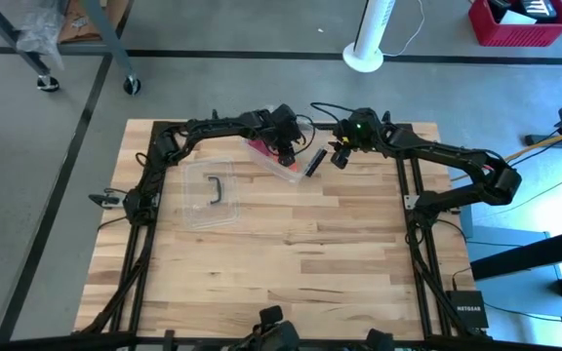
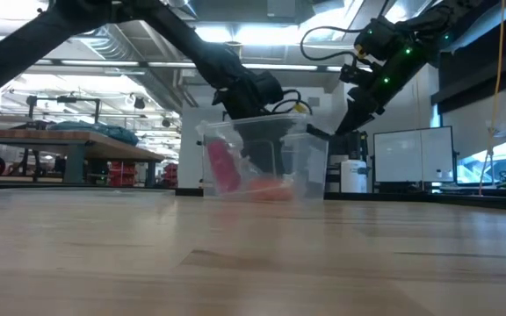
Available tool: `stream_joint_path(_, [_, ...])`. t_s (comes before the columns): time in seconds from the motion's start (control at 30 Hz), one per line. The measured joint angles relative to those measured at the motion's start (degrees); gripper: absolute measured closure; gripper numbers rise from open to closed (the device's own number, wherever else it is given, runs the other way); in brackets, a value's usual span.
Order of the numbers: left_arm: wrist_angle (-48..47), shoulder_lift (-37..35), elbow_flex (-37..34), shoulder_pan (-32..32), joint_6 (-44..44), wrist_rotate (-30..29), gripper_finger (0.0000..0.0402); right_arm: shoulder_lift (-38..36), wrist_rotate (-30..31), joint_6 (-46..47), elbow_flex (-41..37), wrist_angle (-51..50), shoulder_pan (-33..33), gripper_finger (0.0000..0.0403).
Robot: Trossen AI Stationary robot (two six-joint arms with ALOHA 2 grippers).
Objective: Roll bandage
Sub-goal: Adjust the transparent zip bag with the orange bandage in the transparent container
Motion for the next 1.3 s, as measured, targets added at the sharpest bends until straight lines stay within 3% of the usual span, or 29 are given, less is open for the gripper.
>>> stream_joint_path(0.27, [-1.1,1.7,0.0,-0.1,4.8,-0.2,0.0231,0.0,0.0,0.8,0.0,0.0,0.0,0.0248])
stream_joint_path(0.37, [-0.9,1.7,0.0,-0.2,5.7,-0.3,0.0270,0.0,0.0,0.8,0.0,0.0,0.0,0.0248])
stream_joint_path(0.57, [-1.2,1.7,0.0,-0.4,7.6,-0.7,0.0388,0.0,0.0,0.8,0.0,0.0,0.0,0.0248])
stream_joint_path(0.83, [-1.5,0.0,-0.1,-2.3,9.6,-6.0,0.0400,0.0,0.0,0.9,0.0,0.0,0.0,0.0248])
stream_joint_path(1.3, [-4.2,-11.2,-0.1,-5.0,10.8,-13.5,0.0401,0.0,0.0,1.3,0.0,-0.1,0.0,0.0248])
